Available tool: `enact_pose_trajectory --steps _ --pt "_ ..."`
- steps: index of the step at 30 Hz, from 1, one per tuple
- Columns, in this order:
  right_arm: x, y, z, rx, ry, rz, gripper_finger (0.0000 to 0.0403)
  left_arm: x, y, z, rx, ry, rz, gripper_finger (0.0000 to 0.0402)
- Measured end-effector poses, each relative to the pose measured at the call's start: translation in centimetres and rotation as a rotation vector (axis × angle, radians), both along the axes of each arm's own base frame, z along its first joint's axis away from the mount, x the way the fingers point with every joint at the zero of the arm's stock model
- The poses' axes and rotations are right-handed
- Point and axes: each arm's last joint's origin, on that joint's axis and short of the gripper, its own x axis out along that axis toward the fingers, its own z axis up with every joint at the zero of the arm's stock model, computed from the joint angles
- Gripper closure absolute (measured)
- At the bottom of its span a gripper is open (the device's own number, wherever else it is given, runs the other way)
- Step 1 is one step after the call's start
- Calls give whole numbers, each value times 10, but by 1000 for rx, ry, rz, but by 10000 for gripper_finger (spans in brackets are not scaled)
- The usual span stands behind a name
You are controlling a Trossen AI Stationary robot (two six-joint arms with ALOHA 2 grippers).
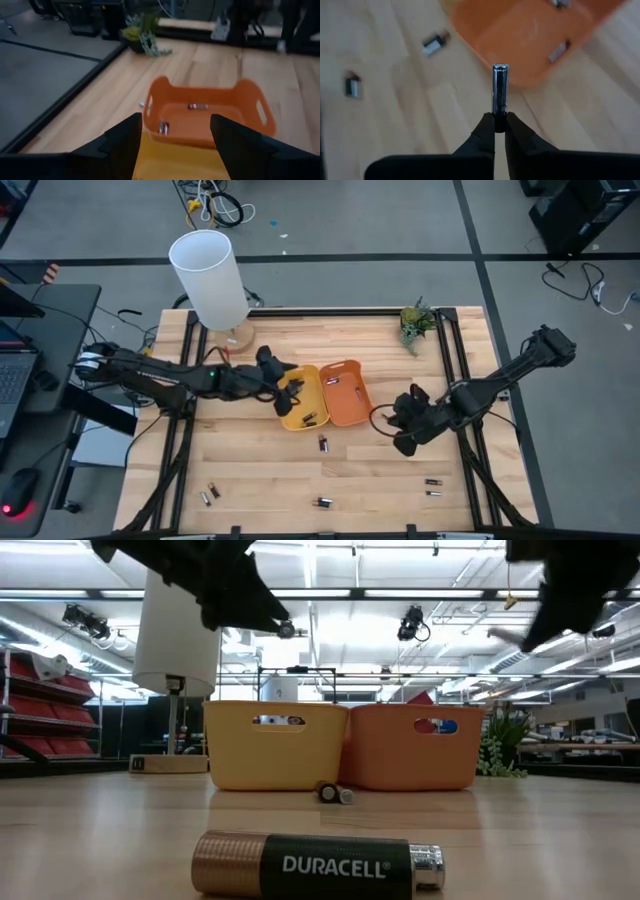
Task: Sort batteries
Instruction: Put the top right silver battery into the orange bin
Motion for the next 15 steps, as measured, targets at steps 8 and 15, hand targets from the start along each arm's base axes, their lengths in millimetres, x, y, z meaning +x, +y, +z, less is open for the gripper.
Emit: enact_pose_trajectory --steps 8,15 --pt "28 -7 8 -79 -86 53 391 -2 -7 -4 25 47 7 149" --pt "64 -27 -5 -259 -153 -34 391 3 -7 -17 93 131 27 149"
